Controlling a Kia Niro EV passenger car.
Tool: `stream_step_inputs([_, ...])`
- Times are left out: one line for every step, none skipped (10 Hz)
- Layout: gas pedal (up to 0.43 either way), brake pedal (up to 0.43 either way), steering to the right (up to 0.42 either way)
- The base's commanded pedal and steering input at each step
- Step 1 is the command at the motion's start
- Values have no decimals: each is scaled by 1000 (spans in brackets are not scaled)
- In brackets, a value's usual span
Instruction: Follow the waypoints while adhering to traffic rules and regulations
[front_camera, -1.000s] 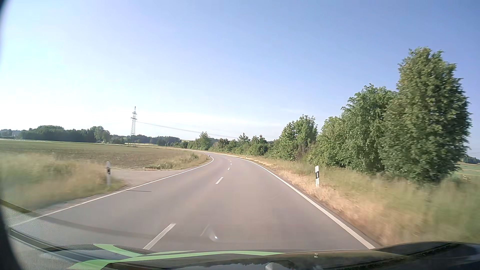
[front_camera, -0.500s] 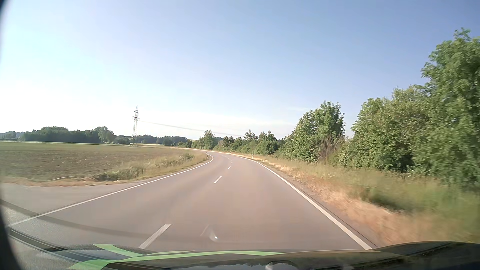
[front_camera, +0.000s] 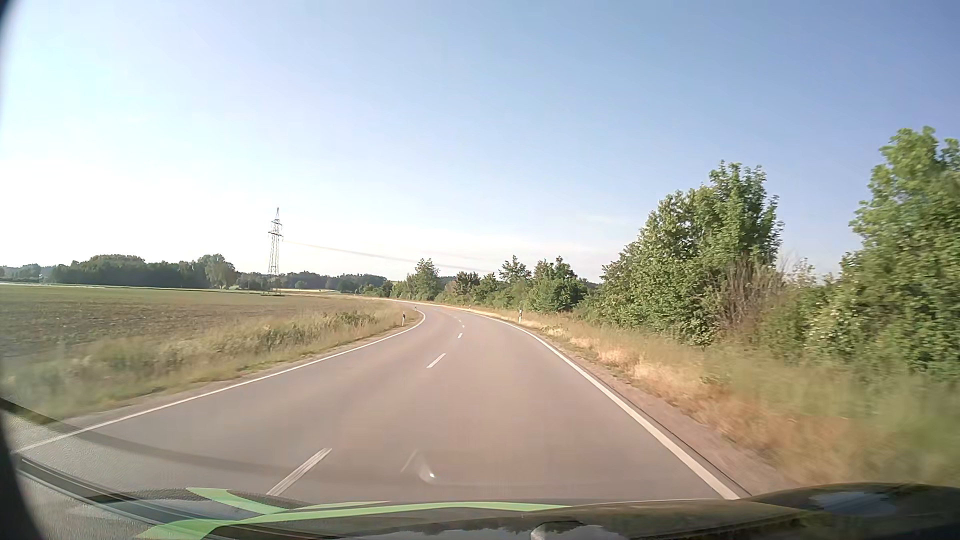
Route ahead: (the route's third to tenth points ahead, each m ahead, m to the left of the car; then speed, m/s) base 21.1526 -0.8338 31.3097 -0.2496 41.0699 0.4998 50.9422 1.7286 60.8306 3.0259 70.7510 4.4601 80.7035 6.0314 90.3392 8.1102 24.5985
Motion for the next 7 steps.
stream_step_inputs([209,0,-12])
stream_step_inputs([209,0,-12])
stream_step_inputs([220,0,-12])
stream_step_inputs([220,0,-12])
stream_step_inputs([220,0,-12])
stream_step_inputs([220,0,-13])
stream_step_inputs([228,0,-13])
